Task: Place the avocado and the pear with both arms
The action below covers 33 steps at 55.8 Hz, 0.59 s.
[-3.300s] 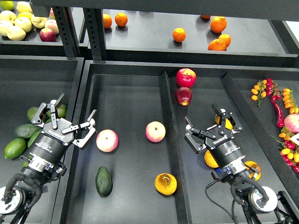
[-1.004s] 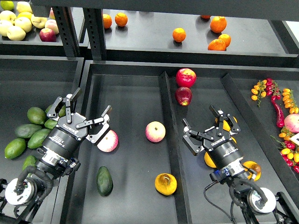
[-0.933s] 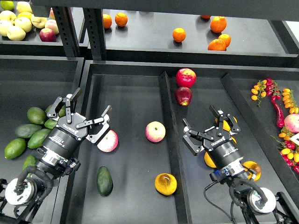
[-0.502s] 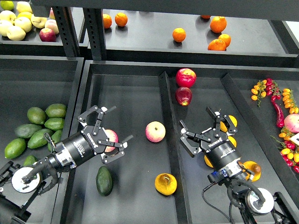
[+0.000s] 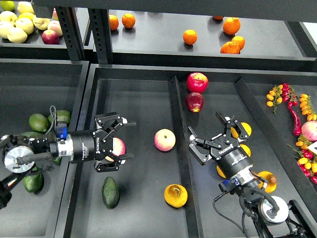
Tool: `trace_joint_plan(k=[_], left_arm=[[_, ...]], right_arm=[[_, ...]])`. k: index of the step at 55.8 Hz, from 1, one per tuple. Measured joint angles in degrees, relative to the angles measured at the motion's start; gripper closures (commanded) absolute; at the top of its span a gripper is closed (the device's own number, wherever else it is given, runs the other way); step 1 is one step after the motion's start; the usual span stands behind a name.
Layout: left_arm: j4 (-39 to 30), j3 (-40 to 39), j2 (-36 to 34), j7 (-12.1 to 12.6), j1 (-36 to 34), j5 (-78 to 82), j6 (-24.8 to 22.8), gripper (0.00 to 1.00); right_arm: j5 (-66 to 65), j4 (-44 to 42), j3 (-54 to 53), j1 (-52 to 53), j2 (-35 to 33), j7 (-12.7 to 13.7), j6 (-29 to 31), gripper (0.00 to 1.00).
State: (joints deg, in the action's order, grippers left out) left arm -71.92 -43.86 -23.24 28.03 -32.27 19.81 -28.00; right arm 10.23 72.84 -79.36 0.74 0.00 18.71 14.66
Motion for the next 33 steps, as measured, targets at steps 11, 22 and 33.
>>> trace_joint_plan(k=[11, 22, 33], left_arm=[[0.0, 16.8, -3.7, 0.0, -14.1, 3.5, 0.0, 0.0], [0.0, 33.8, -6.3, 0.0, -29.4, 3.8, 0.0, 0.0], [0.1, 47.0, -6.4, 0.0, -38.5, 4.2, 0.0, 0.0]], right_arm=[[0.2, -1.2, -2.5, 4.7, 0.0, 0.0, -10.1, 0.01], [0.2, -3.3, -2.6, 8.8, 0.0, 0.0, -14.0, 0.01], [0.2, -6.0, -2.8, 11.3, 0.0, 0.0, -14.7, 0.01]])
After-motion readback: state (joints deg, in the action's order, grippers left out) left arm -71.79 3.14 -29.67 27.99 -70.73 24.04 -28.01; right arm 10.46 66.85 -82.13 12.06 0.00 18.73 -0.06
